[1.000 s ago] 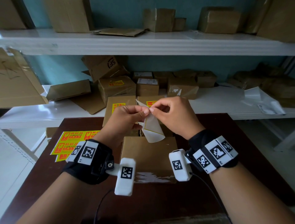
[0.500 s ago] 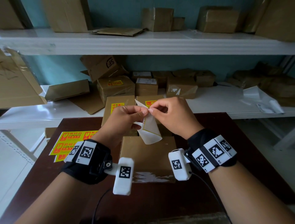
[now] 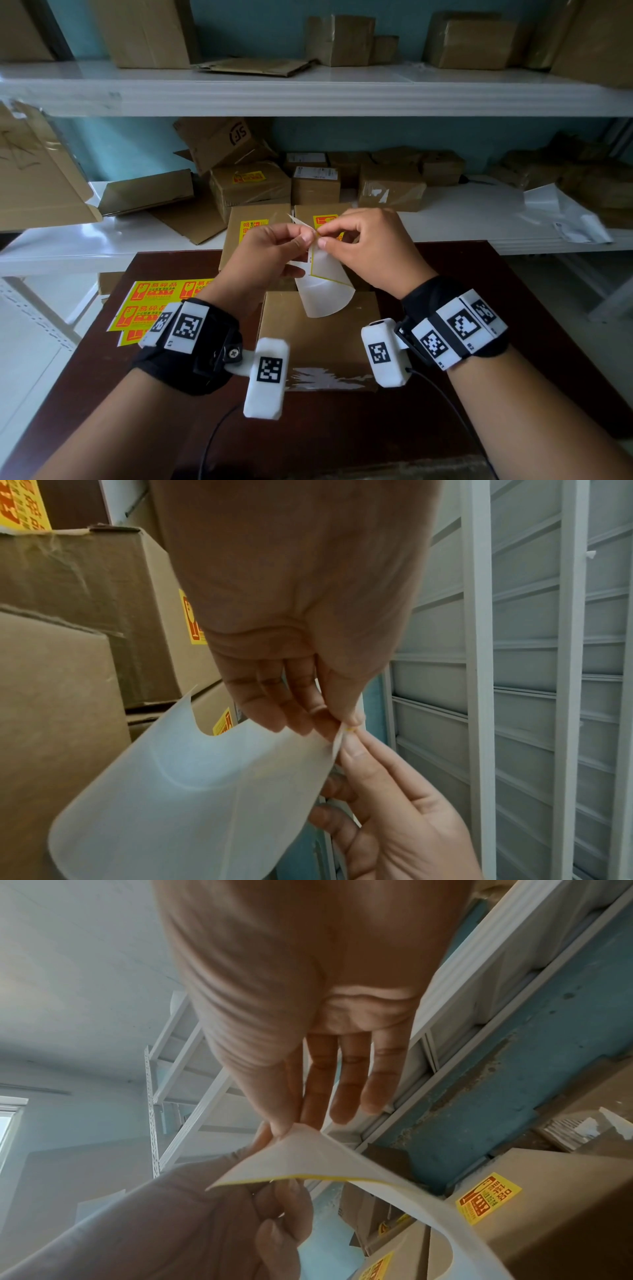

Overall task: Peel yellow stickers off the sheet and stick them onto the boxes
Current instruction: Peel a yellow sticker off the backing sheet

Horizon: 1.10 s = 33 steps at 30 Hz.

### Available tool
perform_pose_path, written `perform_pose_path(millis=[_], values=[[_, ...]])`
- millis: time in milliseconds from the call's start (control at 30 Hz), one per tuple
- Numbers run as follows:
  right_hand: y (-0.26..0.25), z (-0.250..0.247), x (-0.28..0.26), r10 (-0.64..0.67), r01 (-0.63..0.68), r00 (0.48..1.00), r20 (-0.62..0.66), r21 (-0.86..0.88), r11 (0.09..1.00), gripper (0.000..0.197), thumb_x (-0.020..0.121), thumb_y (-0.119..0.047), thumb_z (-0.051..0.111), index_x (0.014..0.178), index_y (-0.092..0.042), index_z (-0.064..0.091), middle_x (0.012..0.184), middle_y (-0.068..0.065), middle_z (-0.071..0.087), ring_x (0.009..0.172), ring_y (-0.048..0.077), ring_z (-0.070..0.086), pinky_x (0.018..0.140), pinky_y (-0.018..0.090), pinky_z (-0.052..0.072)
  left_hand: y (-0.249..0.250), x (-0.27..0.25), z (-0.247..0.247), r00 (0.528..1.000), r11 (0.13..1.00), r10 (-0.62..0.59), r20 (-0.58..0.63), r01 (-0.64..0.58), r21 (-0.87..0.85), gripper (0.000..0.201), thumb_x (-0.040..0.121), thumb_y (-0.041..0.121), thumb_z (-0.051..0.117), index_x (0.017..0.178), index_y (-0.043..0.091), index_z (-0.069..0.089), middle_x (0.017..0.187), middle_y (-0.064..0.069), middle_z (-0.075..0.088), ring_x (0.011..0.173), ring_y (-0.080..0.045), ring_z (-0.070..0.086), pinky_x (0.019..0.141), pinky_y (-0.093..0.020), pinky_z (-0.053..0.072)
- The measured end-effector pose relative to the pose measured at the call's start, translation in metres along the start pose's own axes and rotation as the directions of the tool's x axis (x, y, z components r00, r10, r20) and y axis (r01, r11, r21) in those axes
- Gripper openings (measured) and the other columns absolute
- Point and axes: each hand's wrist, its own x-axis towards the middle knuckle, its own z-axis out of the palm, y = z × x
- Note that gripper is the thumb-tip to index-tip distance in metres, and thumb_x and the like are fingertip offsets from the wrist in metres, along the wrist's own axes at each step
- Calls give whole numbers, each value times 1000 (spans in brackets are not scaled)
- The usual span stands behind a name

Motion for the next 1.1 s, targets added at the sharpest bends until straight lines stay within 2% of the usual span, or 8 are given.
perform_pose_path(millis=[133, 333, 500, 767, 933, 1033, 1100], values=[[0, 0, -1, 2, -2, 1000, 4, -3, 1000, 12, 85, -32, 75, 95, -29, 81, 81, -19, 69, 74, 0, 61, 71, 22, 50, 0, 0, -1, 1000, 1000, 2, -1, -2, 14, 16, 99, 15, 58, 95, 6, 71, 92, -14, 65, 87, -24, 58, 79, -42, 48], [0, -2, -1, 37, -38, 999, 11, 16, 999, 9, 86, -34, 72, 85, -31, 81, 77, -17, 74, 76, 2, 67, 71, 31, 57, 0, 1, 0, 999, 996, 42, 2, -42, 84, 17, 98, 13, 59, 99, 1, 71, 91, -13, 68, 82, -18, 61, 69, -32, 50], [0, -3, -1, 53, -53, 998, 34, 13, 998, 9, 87, -32, 72, 85, -29, 80, 77, -16, 72, 75, 1, 66, 72, 32, 58, -1, 1, 1, 998, 992, 58, 4, -58, 113, 16, 98, 12, 60, 98, 1, 71, 87, -9, 68, 80, -15, 61, 67, -28, 51], [1, -2, -1, 72, -73, 996, 46, 20, 997, 10, 87, -29, 70, 83, -26, 79, 77, -14, 71, 75, 3, 65, 73, 34, 58, 0, 0, 2, 998, 988, 62, 23, -65, 143, 16, 98, 10, 58, 100, -2, 69, 88, -12, 66, 79, -16, 60, 62, -22, 52], [1, 0, -1, 90, -92, 995, 52, 40, 995, 10, 88, -28, 70, 83, -24, 78, 76, -13, 71, 75, 4, 65, 74, 35, 57, 3, 0, 3, 999, 990, 39, 25, -42, 132, 15, 98, 11, 58, 99, 1, 69, 85, -8, 68, 77, -13, 62, 64, -26, 52], [1, 0, -2, 78, -80, 996, 48, 33, 996, 10, 89, -27, 69, 84, -25, 78, 77, -14, 71, 76, 3, 65, 74, 35, 57, 4, 0, 3, 999, 990, 12, 31, -16, 138, 18, 99, 15, 57, 101, 3, 70, 89, -9, 70, 82, -18, 65, 71, -34, 53], [1, -1, -2, 69, -71, 996, 52, 32, 997, 9, 89, -27, 70, 86, -26, 78, 79, -14, 71, 77, 2, 65, 74, 34, 58, 4, 0, 3, 1000, 989, -2, 30, -2, 145, 21, 99, 21, 58, 103, 5, 71, 92, -10, 71, 85, -18, 66, 73, -36, 53]])
